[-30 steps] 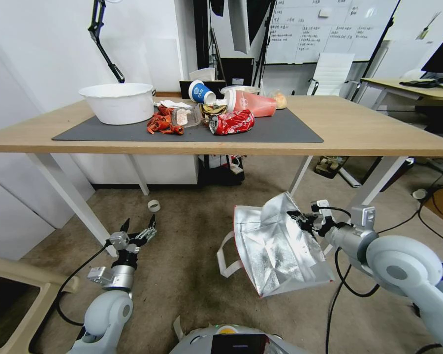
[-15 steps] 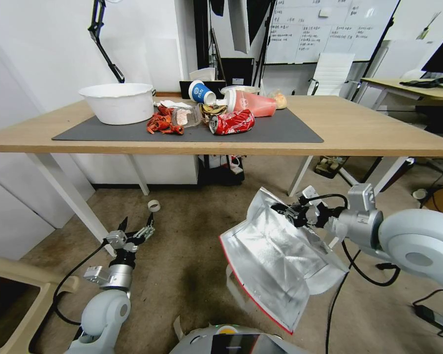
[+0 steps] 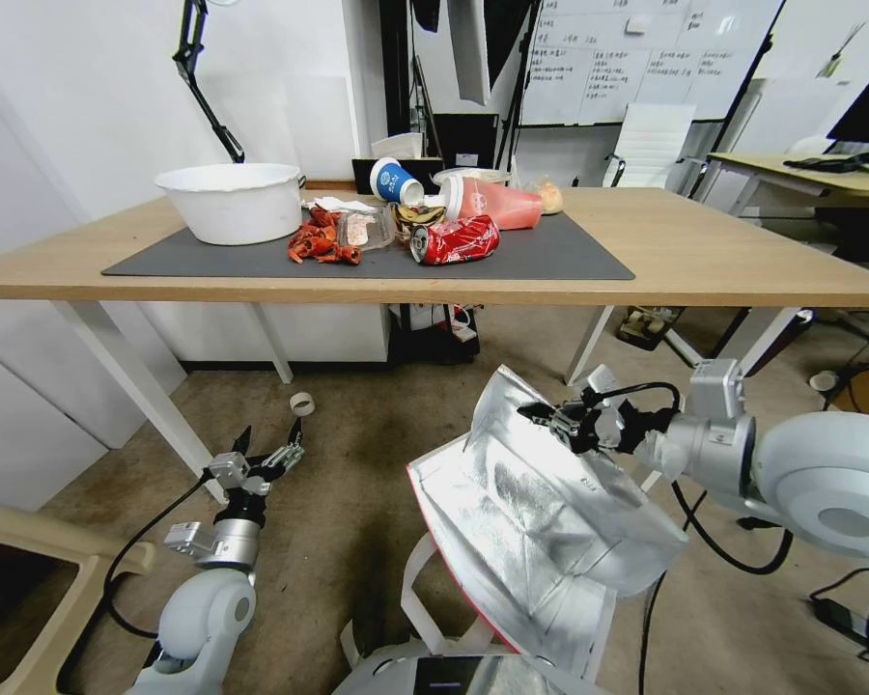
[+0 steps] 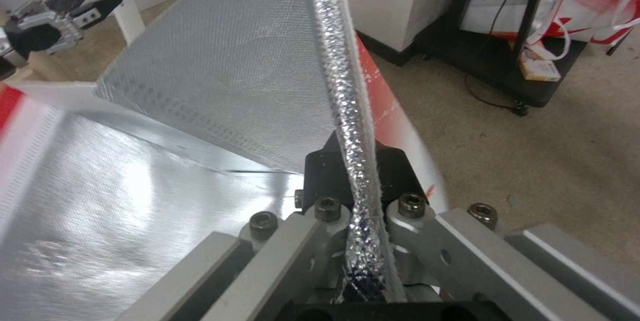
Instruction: Pick up the food delivery bag from the floor and place it on the table.
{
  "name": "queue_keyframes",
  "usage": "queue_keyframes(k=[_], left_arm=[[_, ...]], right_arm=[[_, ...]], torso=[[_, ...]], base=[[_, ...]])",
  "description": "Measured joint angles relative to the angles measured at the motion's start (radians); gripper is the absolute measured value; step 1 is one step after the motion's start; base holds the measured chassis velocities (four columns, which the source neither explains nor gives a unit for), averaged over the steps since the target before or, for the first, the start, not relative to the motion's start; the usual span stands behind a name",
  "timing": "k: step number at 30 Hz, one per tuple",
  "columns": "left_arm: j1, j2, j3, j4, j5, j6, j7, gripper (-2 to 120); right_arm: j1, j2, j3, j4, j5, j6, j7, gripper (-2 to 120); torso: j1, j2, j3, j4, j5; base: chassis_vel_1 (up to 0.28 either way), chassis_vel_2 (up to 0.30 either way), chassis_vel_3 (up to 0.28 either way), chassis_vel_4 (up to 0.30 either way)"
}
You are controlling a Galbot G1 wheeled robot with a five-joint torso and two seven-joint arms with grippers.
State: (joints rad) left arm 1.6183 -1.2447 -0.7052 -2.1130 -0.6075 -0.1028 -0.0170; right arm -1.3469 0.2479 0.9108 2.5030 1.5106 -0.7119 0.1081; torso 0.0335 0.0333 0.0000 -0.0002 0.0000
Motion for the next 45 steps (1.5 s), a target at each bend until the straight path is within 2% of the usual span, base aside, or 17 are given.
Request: queue_keyframes(k=[3, 5, 11, 30, 32, 45], left_arm=[[0.006, -0.004, -0.007, 0.006, 0.005, 0.009, 0.016, 100], [0.011, -0.001, -0.017, 0.017, 0.028, 0.015, 0.026, 100], [0.015, 0.0, -0.029, 0.016, 0.047, 0.016, 0.058, 100], [0.027, -0.001, -0.029, 0.005, 0.059, 0.02, 0.059, 100], [0.027, -0.003, -0.03, 0.005, 0.061, 0.02, 0.059, 100], [0.024, -0.002, -0.029, 0.003, 0.058, 0.022, 0.056, 100]], right_arm=[[-0.001, 0.005, 0.0, -0.001, -0.005, 0.003, 0.017, 0], [-0.005, 0.015, -0.003, -0.001, -0.016, 0.0, 0.02, 0], [-0.004, 0.014, -0.004, -0.002, -0.033, 0.001, 0.007, 0], [-0.005, -0.001, -0.004, -0.003, -0.041, 0.017, -0.02, 0], [-0.006, -0.006, -0.005, -0.003, -0.041, 0.022, -0.033, 0], [-0.005, -0.04, -0.028, -0.003, -0.022, 0.043, -0.085, 0]], torso=[[0.002, 0.007, 0.005, 0.0, 0.0], [0.002, 0.022, 0.02, 0.0, 0.0], [0.002, 0.045, 0.043, 0.0, 0.0], [0.013, 0.121, 0.108, -0.0001, 0.0], [0.015, 0.135, 0.12, 0.0, 0.0], [0.026, 0.185, 0.159, 0.0, 0.0]], base=[[0.0, 0.0, 0.0, 0.0], [0.0, 0.0, 0.0, 0.0], [0.0, 0.0, 0.0, 0.0], [0.0, 0.0, 0.0, 0.0], [0.0, 0.0, 0.0, 0.0], [0.0, 0.0, 0.0, 0.0]])
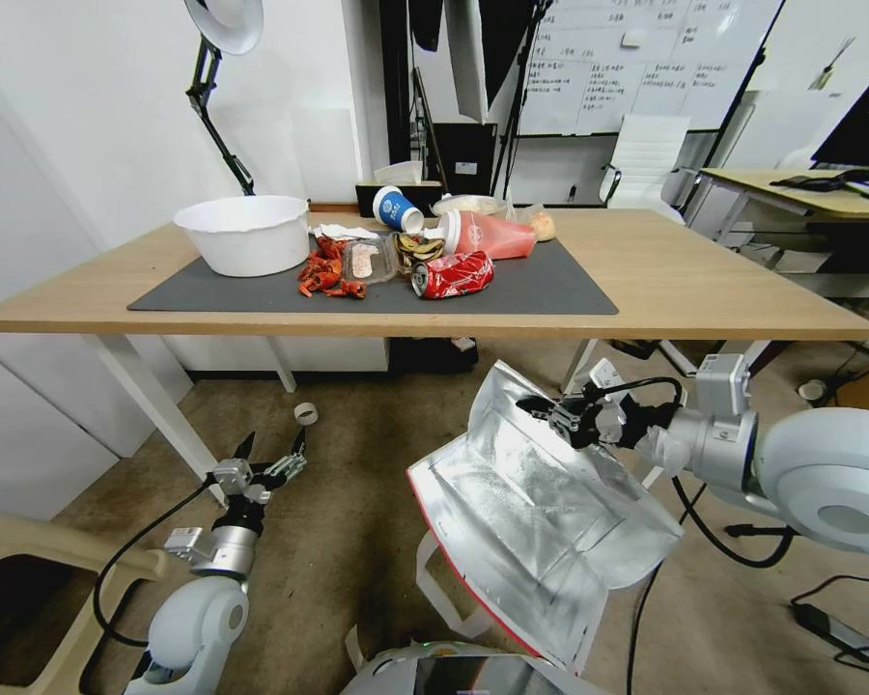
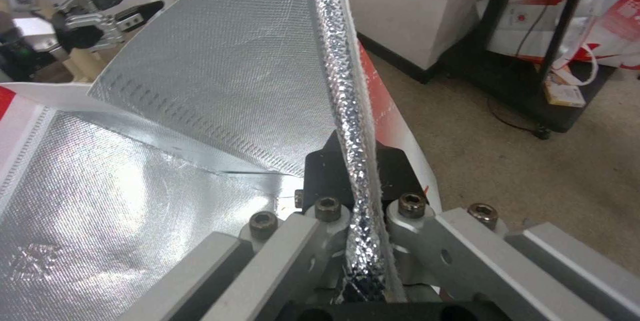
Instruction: Pick up the food delivery bag from the floor and place it on the table.
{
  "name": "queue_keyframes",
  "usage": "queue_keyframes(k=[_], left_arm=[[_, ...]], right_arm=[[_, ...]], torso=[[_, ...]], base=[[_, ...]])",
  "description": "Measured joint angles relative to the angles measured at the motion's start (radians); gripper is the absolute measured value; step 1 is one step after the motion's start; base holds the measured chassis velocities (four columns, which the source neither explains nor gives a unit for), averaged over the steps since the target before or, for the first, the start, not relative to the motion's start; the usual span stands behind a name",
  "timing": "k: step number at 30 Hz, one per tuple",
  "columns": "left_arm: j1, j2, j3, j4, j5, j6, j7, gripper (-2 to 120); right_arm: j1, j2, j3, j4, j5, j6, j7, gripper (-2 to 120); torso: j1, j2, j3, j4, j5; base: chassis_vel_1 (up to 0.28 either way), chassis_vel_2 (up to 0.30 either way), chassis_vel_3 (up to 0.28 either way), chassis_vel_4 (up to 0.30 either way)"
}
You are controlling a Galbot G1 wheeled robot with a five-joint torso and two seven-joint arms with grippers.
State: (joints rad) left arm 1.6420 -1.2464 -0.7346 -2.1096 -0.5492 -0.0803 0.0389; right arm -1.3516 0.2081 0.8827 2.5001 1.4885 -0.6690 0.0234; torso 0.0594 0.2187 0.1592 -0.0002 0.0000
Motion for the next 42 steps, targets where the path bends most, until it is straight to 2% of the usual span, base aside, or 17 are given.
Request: queue_keyframes(k=[6, 22, 25, 42], left_arm=[[-0.009, 0.004, 0.002, -0.001, -0.002, 0.014, -0.001, 100], [-0.008, 0.004, 0.003, 0.001, -0.019, 0.02, -0.004, 100], [-0.006, 0.004, 0.001, -0.001, -0.02, 0.022, -0.004, 100], [-0.004, 0.001, -0.001, -0.007, -0.018, 0.033, -0.008, 100]], right_arm=[[0.005, -0.016, 0.001, 0.0, 0.0, 0.018, -0.048, 0], [0.013, -0.024, 0.009, 0.0, 0.0, 0.04, -0.091, 0], [0.011, -0.024, 0.013, 0.0, 0.002, 0.045, -0.092, 0], [0.007, -0.024, 0.009, 0.0, 0.003, 0.062, -0.138, 0]], torso=[[0.009, 0.029, 0.02, -0.0001, 0.0], [0.023, 0.085, 0.062, 0.0, 0.0], [0.028, 0.103, 0.076, 0.0, 0.0], [0.05, 0.169, 0.118, 0.0, 0.0]], base=[[0.0, 0.0, 0.0, 0.0], [0.0, 0.0, 0.0, 0.0], [0.0, 0.0, 0.0, 0.0], [0.0, 0.0, 0.0, 0.0]])
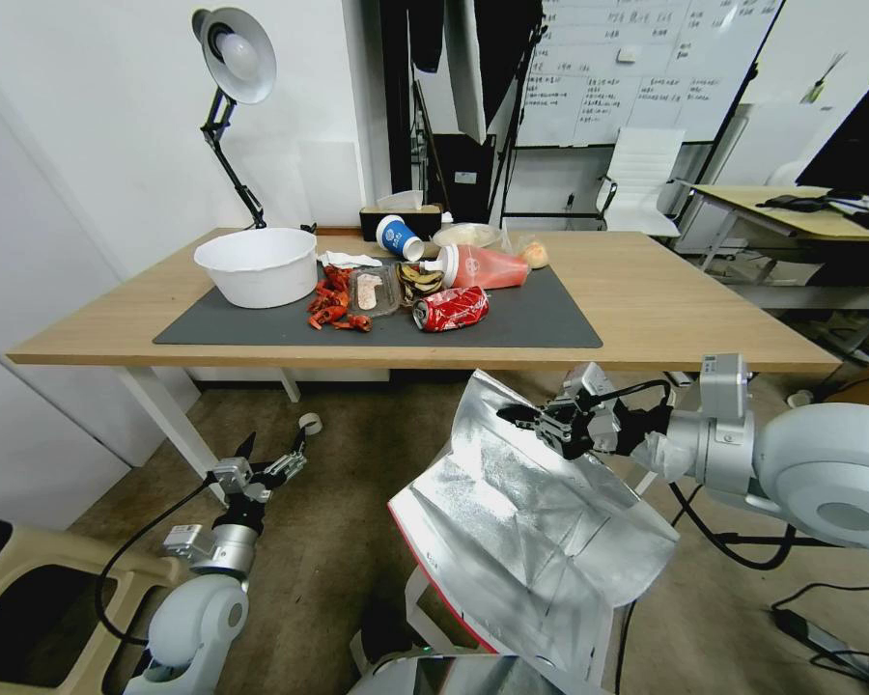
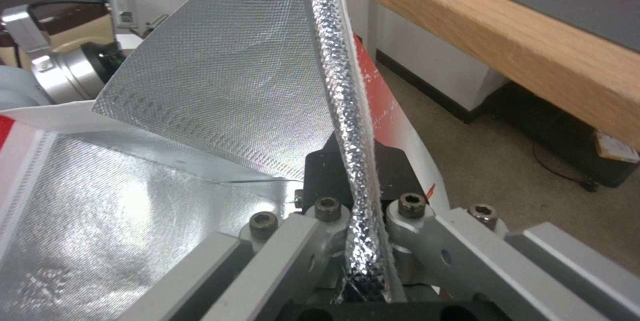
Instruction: Pick up the food delivery bag from the floor and place it on the table.
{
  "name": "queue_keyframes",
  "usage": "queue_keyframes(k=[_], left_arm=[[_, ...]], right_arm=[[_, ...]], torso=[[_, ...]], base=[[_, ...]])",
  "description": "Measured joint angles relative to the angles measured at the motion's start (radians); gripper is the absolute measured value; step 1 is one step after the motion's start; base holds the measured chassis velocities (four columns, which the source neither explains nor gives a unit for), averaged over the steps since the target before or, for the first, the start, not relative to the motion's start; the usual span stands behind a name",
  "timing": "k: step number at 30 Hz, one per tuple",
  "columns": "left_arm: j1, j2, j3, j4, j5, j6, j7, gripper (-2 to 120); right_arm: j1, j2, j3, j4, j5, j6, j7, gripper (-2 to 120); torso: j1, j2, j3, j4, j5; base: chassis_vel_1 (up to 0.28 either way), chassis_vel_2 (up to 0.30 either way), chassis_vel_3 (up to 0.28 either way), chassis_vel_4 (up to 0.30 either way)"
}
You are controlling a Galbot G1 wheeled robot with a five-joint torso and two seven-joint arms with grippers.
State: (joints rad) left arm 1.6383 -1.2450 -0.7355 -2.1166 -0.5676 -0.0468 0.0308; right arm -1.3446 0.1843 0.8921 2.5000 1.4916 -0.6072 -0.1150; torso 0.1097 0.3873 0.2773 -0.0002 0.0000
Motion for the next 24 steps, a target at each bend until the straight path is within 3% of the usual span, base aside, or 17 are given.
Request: queue_keyframes(k=[24], left_arm=[[0.008, -0.003, -0.004, -0.015, 0.001, 0.006, -0.001, 100]], right_arm=[[0.0, -0.002, 0.013, 0.0, 0.016, 0.028, -0.041, 0]], torso=[[0.035, 0.099, 0.065, 0.0, 0.0]], base=[[0.0, 0.0, 0.0, 0.0]])
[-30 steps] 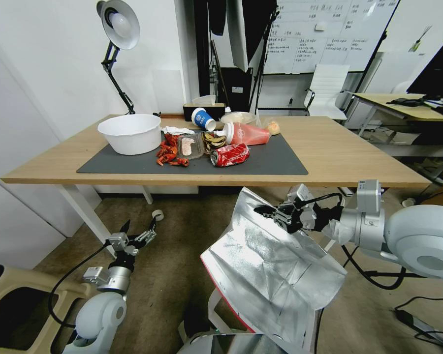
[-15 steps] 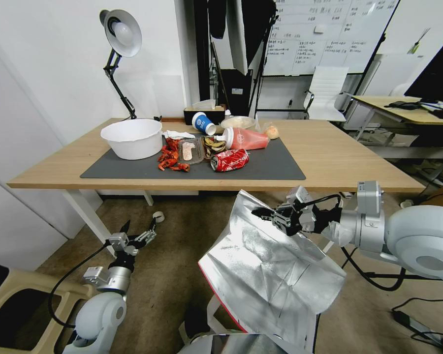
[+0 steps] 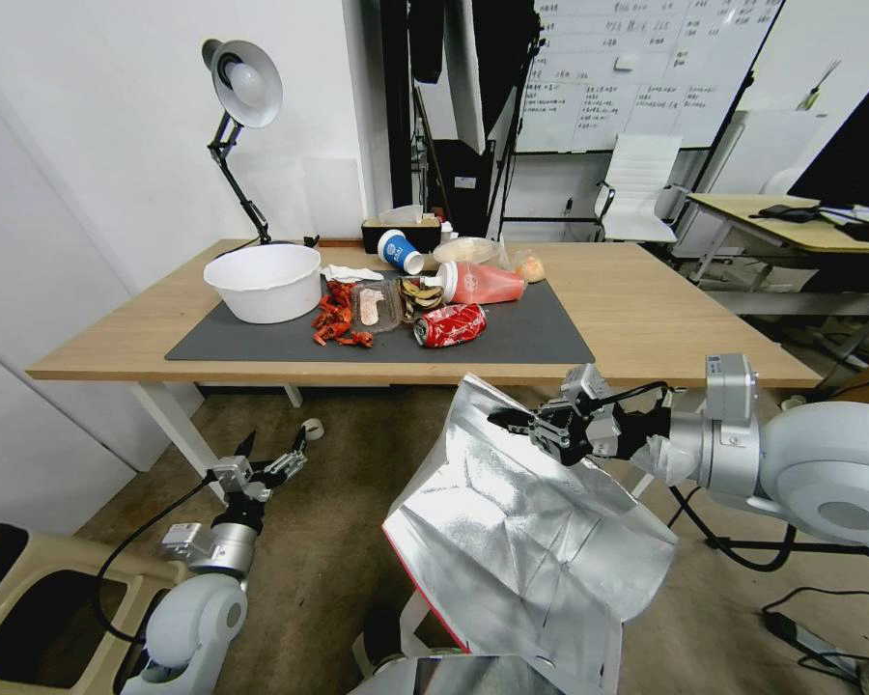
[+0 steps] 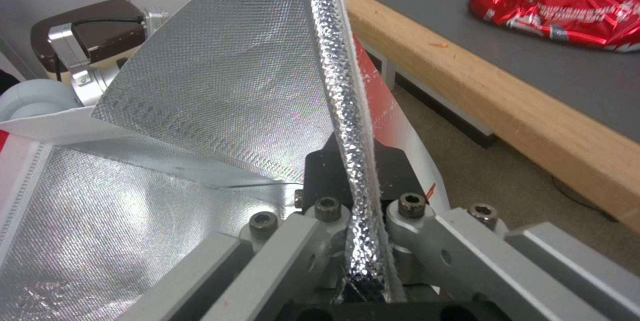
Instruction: Pick up the food delivery bag from the floor and place it on the table.
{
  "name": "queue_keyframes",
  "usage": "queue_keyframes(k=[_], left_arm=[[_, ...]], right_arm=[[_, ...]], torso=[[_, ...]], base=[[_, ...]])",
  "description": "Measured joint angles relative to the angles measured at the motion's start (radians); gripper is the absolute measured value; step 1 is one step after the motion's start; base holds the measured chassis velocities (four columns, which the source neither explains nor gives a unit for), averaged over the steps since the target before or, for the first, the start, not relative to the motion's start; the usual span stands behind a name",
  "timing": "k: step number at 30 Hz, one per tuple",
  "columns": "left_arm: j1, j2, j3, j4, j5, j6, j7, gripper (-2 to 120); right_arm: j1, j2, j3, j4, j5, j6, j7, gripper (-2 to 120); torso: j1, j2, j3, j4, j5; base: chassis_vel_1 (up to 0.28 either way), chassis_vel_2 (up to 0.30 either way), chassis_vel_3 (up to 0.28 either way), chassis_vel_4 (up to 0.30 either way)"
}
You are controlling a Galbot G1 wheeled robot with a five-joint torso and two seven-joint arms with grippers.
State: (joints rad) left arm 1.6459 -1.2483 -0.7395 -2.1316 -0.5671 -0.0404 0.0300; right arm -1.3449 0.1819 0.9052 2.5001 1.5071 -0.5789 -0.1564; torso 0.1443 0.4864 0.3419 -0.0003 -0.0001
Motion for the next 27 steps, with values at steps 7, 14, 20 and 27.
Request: queue_keyframes(k=[7, 14, 20, 27], left_arm=[[0.004, 0.001, -0.005, -0.004, 0.0, 0.001, 0.001, 100], [0.008, 0.002, -0.008, -0.006, 0.001, 0.002, 0.002, 100], [0.007, 0.0, -0.007, -0.007, 0.002, 0.003, 0.002, 100], [0.004, 0.002, -0.007, -0.006, 0.002, 0.005, 0.001, 100]], right_arm=[[-0.002, 0.003, 0.001, 0.0, 0.001, 0.0, -0.007, 0], [-0.002, 0.003, 0.001, 0.0, 0.005, -0.001, -0.011, 0], [-0.002, 0.0, 0.001, 0.0, 0.006, -0.001, -0.023, 0], [-0.001, -0.006, 0.001, 0.0, 0.003, -0.001, -0.045, 0]], torso=[[0.01, 0.028, 0.019, 0.0, 0.0001], [0.021, 0.056, 0.036, 0.0, 0.0001], [0.03, 0.081, 0.051, 0.0, 0.0], [0.044, 0.114, 0.07, 0.0, 0.0]], base=[[0.0, 0.0, 0.0, 0.0], [0.0, 0.0, 0.0, 0.0], [0.0, 0.0, 0.0, 0.0], [0.0, 0.0, 0.0, 0.0]])
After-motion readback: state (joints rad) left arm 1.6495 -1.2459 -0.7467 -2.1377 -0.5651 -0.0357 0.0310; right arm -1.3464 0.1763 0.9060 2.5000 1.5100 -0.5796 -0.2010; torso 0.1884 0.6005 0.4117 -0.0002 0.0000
